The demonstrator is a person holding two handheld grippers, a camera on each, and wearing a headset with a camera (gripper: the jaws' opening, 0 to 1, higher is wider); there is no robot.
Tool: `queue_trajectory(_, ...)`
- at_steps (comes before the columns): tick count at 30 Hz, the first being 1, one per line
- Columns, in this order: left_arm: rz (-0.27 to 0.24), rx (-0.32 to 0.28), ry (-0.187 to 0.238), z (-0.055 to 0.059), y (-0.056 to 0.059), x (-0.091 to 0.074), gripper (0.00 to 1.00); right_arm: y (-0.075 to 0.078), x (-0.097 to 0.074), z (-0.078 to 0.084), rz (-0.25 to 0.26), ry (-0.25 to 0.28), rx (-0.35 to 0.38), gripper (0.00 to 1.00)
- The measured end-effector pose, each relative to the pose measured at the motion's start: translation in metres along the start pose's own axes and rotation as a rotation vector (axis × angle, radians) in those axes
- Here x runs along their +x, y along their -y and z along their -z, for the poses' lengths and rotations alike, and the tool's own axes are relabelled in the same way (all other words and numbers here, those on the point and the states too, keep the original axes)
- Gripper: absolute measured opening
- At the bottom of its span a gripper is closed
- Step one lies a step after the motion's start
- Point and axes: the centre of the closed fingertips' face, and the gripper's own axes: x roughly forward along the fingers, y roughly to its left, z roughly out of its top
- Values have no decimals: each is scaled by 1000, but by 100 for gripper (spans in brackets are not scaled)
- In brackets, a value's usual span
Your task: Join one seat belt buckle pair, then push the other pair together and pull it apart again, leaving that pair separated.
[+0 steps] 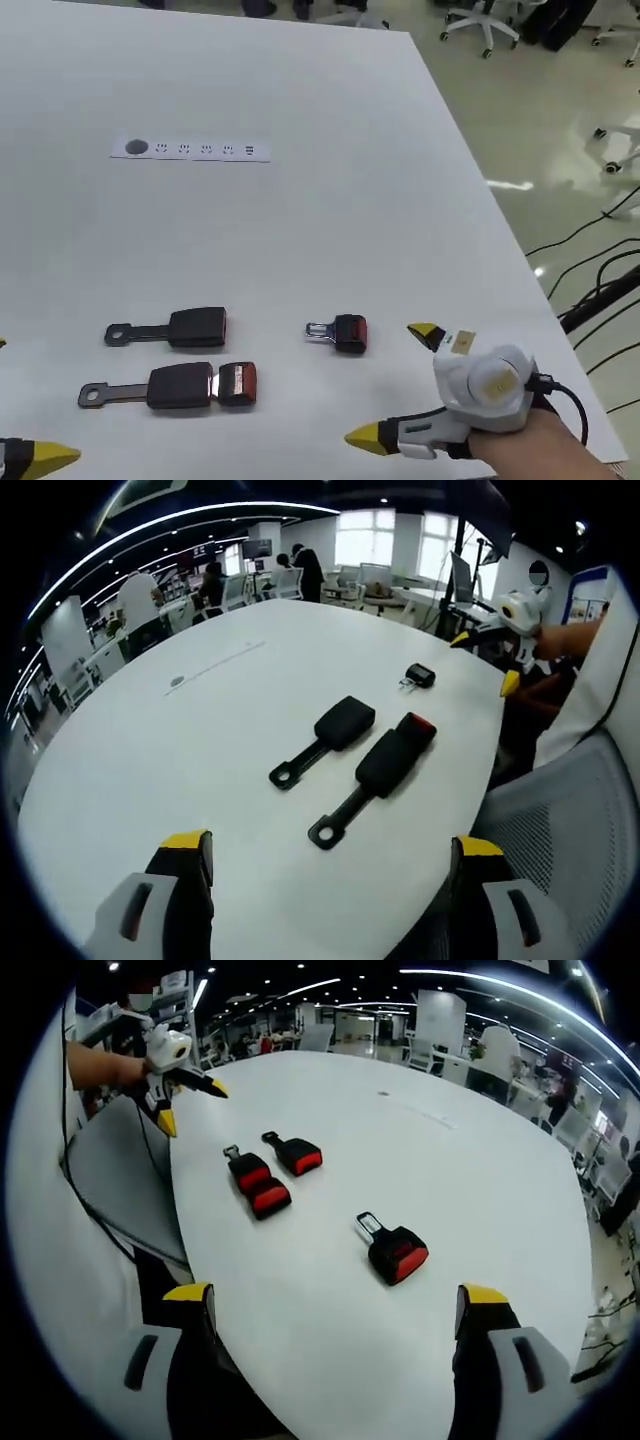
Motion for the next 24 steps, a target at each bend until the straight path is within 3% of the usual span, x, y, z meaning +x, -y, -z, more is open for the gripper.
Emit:
queue_trajectory(3,-6,-4,1,0,7,0,100,-2,1,0,7,16,14,100)
queue_trajectory(10,-18,-2,6,4,2,-1,100,0,6,5,11,20,41,100)
queue_trajectory(18,-36,3,2,5,-5,-4,100,-1,-2,-1,17,21,52,100)
queue_trajectory(24,-32,0,0,4,-3,-2,100,0,-1,-1,19,24,61,100)
